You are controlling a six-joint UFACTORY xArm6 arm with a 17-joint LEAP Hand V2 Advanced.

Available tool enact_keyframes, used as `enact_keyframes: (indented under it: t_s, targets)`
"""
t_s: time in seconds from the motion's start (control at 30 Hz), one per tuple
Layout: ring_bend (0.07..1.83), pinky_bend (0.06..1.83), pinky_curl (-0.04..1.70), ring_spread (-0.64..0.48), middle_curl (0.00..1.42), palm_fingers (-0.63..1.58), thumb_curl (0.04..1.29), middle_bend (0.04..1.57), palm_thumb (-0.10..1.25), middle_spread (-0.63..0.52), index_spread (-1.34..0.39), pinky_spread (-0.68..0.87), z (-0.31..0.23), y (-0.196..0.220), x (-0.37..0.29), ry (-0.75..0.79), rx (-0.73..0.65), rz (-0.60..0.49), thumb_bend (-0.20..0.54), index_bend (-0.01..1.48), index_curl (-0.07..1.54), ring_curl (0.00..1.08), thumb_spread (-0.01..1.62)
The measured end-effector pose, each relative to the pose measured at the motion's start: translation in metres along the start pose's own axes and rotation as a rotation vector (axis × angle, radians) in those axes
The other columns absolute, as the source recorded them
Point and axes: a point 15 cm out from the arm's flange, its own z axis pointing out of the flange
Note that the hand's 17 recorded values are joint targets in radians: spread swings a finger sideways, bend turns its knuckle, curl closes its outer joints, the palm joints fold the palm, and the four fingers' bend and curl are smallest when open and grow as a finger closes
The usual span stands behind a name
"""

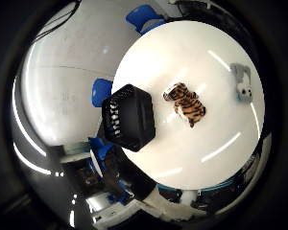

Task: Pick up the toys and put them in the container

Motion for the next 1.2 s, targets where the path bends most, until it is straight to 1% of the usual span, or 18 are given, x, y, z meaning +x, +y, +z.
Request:
enact_keyframes:
  t_s: [0.1, 0.2, 0.57, 0.8, 0.97, 1.1, 1.13, 1.2]
  targets:
    - [0.32, 0.45, 0.31, 0.27, 0.33, 0.08, 0.27, 0.20, 0.39, 0.23, -0.20, 0.45, 0.029, -0.002, -0.010, 0.000, -0.045, 0.008, -0.018, 0.15, 0.26, 0.25, 1.10]
    - [0.32, 0.45, 0.31, 0.27, 0.33, 0.07, 0.27, 0.20, 0.40, 0.23, -0.19, 0.45, 0.061, -0.005, -0.024, 0.002, -0.087, 0.005, -0.021, 0.15, 0.26, 0.26, 1.11]
    - [0.33, 0.47, 0.31, 0.28, 0.33, 0.05, 0.26, 0.20, 0.42, 0.24, -0.18, 0.46, 0.133, 0.000, -0.062, 0.016, -0.177, -0.013, -0.020, 0.15, 0.26, 0.26, 1.11]
    - [0.34, 0.48, 0.31, 0.30, 0.33, 0.03, 0.26, 0.20, 0.42, 0.25, -0.18, 0.46, 0.157, 0.008, -0.059, 0.026, -0.224, -0.009, -0.021, 0.15, 0.25, 0.26, 1.11]
    - [0.34, 0.48, 0.31, 0.30, 0.33, 0.03, 0.26, 0.21, 0.42, 0.25, -0.18, 0.46, 0.169, 0.007, -0.055, 0.027, -0.208, -0.004, -0.021, 0.15, 0.25, 0.26, 1.11]
    - [0.34, 0.49, 0.31, 0.30, 0.33, 0.02, 0.26, 0.21, 0.42, 0.25, -0.19, 0.46, 0.178, 0.020, -0.047, 0.030, -0.232, -0.001, -0.021, 0.15, 0.25, 0.26, 1.11]
    - [0.34, 0.49, 0.31, 0.30, 0.33, 0.02, 0.26, 0.20, 0.42, 0.25, -0.19, 0.46, 0.186, 0.030, -0.041, 0.036, -0.250, 0.004, -0.023, 0.15, 0.25, 0.26, 1.11]
    - [0.34, 0.49, 0.31, 0.30, 0.33, 0.02, 0.26, 0.20, 0.42, 0.25, -0.19, 0.46, 0.191, 0.030, -0.038, 0.039, -0.243, 0.006, -0.022, 0.15, 0.25, 0.26, 1.11]
